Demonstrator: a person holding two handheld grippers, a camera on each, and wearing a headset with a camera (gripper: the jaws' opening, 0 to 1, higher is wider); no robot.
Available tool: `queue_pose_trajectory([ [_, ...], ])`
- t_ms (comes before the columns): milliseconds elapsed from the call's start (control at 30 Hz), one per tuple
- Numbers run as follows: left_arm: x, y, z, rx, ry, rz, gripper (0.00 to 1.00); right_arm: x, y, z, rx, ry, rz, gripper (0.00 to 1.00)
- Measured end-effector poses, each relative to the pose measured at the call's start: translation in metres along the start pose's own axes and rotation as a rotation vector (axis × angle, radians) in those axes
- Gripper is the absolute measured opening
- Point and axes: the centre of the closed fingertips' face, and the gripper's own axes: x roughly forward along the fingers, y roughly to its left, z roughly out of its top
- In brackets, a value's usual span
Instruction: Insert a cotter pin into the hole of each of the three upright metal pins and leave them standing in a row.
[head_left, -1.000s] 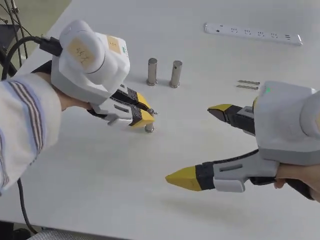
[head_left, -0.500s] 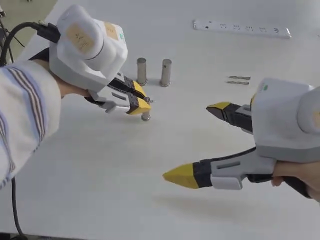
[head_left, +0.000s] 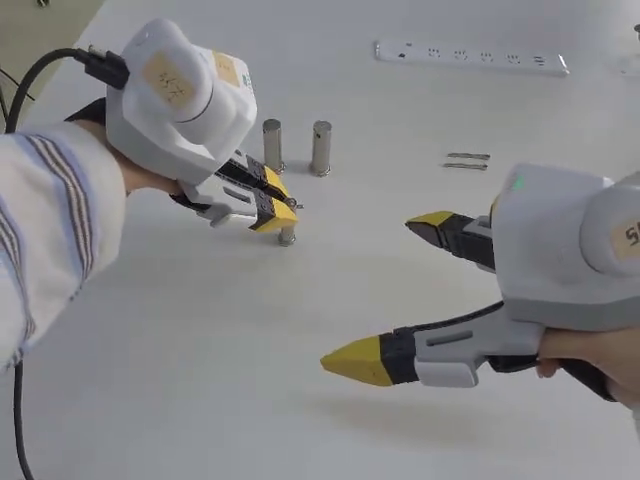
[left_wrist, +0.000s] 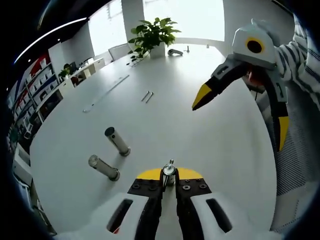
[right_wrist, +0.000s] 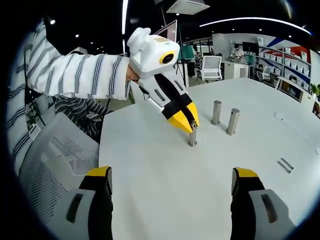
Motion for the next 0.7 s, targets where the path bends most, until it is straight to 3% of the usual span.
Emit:
queue_pose_trajectory([
  [433,-0.0019,0.0014,-0.0005,-0.009,-0.005,-0.006,0.05,-0.0009,-0.0016,0.0002,-0.001,-0.001,0.001,0.96],
  [533,-0.0023,0.0021,0.0008,-0.015,-0.019,-0.008,0.06,-0.0013,-0.0021,0.0007,0.002,-0.006,0.002,0.96],
  [600,-0.003,0.0052,0.0027,0.014,-0.03,0.009,0.06,-0.0014,-0.0025,0.0009,0.002,-0.008,0.001,0.96],
  [700,-0.0044,0.0052,0.0049,-0.004,-0.036,0.004,0.07,-0.0015,-0.0028,0.0014,0.005,-0.012,0.002,0.96],
])
